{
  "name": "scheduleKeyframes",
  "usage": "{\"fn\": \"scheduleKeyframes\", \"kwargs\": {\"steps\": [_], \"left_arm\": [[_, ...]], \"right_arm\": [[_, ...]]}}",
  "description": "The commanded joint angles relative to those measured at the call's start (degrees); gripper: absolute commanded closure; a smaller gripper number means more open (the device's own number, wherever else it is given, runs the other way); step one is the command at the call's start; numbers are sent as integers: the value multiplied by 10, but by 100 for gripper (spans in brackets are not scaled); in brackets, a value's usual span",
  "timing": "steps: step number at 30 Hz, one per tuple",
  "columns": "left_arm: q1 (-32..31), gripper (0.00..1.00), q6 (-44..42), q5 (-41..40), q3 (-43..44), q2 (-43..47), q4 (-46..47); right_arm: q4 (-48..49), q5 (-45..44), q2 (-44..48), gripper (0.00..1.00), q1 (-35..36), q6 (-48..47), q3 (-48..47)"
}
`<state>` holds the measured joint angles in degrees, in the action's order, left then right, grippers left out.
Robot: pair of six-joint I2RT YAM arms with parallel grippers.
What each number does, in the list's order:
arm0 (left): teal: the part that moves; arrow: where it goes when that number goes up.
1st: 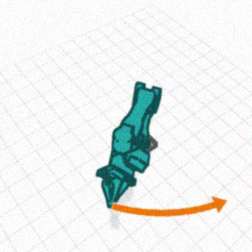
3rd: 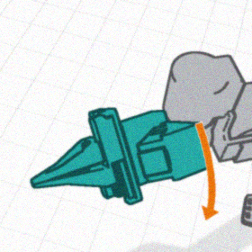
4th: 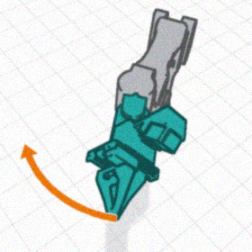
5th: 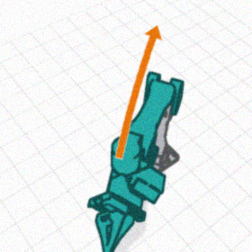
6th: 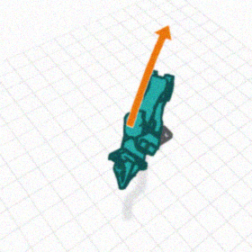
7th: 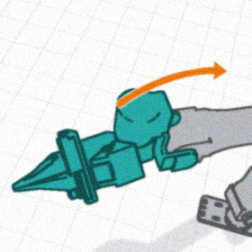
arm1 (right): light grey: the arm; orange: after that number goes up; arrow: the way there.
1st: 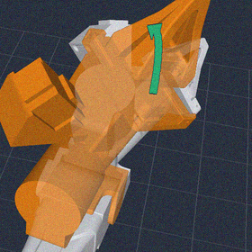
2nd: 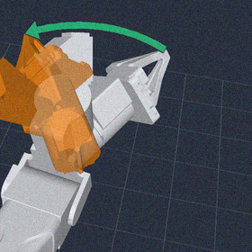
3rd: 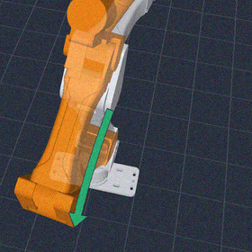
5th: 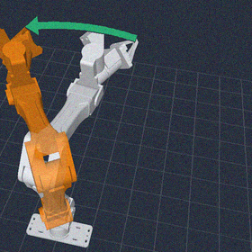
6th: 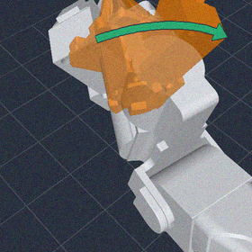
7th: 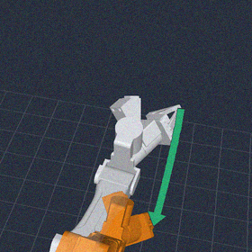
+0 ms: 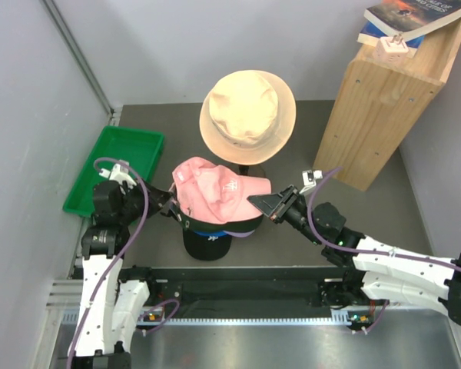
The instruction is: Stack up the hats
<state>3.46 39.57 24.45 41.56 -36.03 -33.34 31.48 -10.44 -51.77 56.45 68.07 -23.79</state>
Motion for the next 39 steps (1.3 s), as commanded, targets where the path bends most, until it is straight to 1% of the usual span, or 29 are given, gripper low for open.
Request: {"fn": "scheduleKeyframes", "kwargs": {"steps": [1, 2, 4, 5, 7, 8, 9, 11, 13, 16, 17, 19, 20, 22, 23, 27, 31, 36, 38, 39], "left_arm": [[1, 85, -8, -22, -13, -9, 24], [0, 92, -9, -20, -15, -9, 25], [1, 99, -12, -19, -17, -10, 25], [1, 100, -13, -19, -19, -10, 25], [1, 100, -20, -16, -19, -10, 22], [1, 100, -26, -14, -18, -11, 21], [1, 100, -29, -12, -18, -12, 18], [1, 100, -39, -8, -17, -16, 11], [1, 100, -45, -7, -15, -23, 1], [1, 100, -57, -9, -8, -29, -15], [1, 100, -63, -11, -5, -31, -19], [1, 100, -70, -23, 4, -33, -33], [1, 100, -77, -30, 9, -38, -54], [1, 100, -82, -41, 19, -42, -71], [1, 100, -83, -43, 23, -44, -89], [1, 100, -82, -47, 31, -46, -121], [1, 100, -85, -56, 9, -34, -130], [1, 100, -87, -64, -28, -36, -130], [1, 100, -86, -61, -32, -39, -128], [1, 100, -85, -65, -32, -39, -131]], "right_arm": [[-69, 1, 10, 80, -5, -13, -4], [-71, -1, 12, 75, -5, -12, -3], [-76, -2, 18, 72, -6, -12, 1], [-76, -3, 20, 67, -7, -10, 3], [-76, -5, 21, 60, -10, -8, 6], [-76, -6, 21, 54, -10, -8, 7], [-75, -8, 20, 52, -12, -9, 6], [-70, -9, 18, 50, -13, -10, 6], [-64, -9, 18, 51, -13, -12, 5], [-53, -9, 17, 59, -13, -14, 6], [-51, -9, 16, 64, -13, -12, 7], [-53, -9, 13, 71, -13, -8, 7], [-54, -8, 11, 82, -13, -4, 8], [-67, -7, 11, 92, -14, 0, 6], [-75, -8, 11, 99, -14, 9, 5], [-102, -12, 17, 100, -14, 33, 12], [-121, -13, 28, 100, -17, 63, 33], [-154, -12, 37, 100, -32, 126, 68], [-172, -14, 40, 100, -35, 143, 72], [-197, -15, 43, 100, -38, 143, 71]]}}
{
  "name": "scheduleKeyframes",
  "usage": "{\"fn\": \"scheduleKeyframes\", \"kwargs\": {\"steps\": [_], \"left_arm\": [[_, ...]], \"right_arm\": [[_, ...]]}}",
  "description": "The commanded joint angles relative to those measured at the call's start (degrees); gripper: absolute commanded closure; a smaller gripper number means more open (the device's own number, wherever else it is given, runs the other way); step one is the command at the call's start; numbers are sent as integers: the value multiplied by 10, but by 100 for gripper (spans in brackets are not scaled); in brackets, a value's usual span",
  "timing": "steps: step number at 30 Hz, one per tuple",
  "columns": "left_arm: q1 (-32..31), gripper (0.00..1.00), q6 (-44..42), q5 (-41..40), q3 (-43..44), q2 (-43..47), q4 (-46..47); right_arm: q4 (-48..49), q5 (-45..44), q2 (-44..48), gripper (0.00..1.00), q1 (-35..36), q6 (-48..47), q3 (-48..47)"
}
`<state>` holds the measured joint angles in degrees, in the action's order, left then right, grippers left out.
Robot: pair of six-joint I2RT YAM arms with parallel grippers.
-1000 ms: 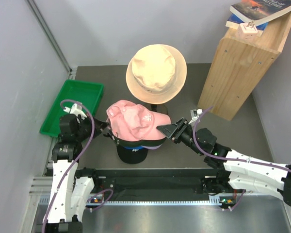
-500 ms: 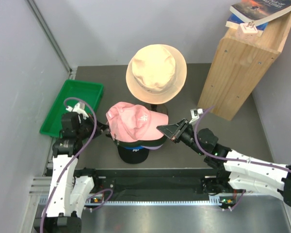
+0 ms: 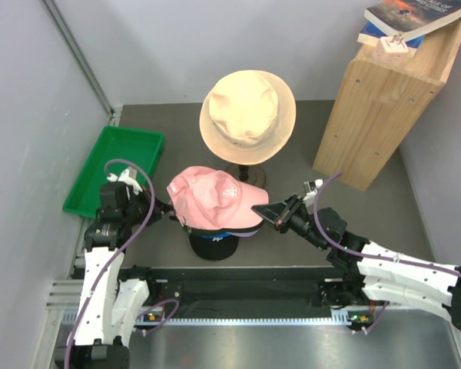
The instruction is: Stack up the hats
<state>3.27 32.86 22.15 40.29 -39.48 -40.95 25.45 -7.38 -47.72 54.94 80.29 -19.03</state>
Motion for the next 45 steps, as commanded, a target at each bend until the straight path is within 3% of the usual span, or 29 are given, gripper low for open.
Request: {"fn": "scheduleKeyframes", "kwargs": {"steps": [1, 4, 21, 36, 45], "left_arm": [[2, 100, -16, -63, -15, -6, -62], [3, 100, -13, -76, -18, -16, -71], [-2, 100, 13, -111, -25, -67, -88], [-90, 100, 81, -180, -29, -116, -70], [-120, 100, 99, -189, -42, -144, -54]], "right_arm": [[-159, -49, 3, 100, -24, 15, 18], [-246, -59, -9, 100, -25, 0, -13], [-334, -79, -44, 100, -41, -70, -8], [-432, -105, -91, 100, -50, -68, -15], [-508, -118, -62, 100, -51, -14, 4]]}}
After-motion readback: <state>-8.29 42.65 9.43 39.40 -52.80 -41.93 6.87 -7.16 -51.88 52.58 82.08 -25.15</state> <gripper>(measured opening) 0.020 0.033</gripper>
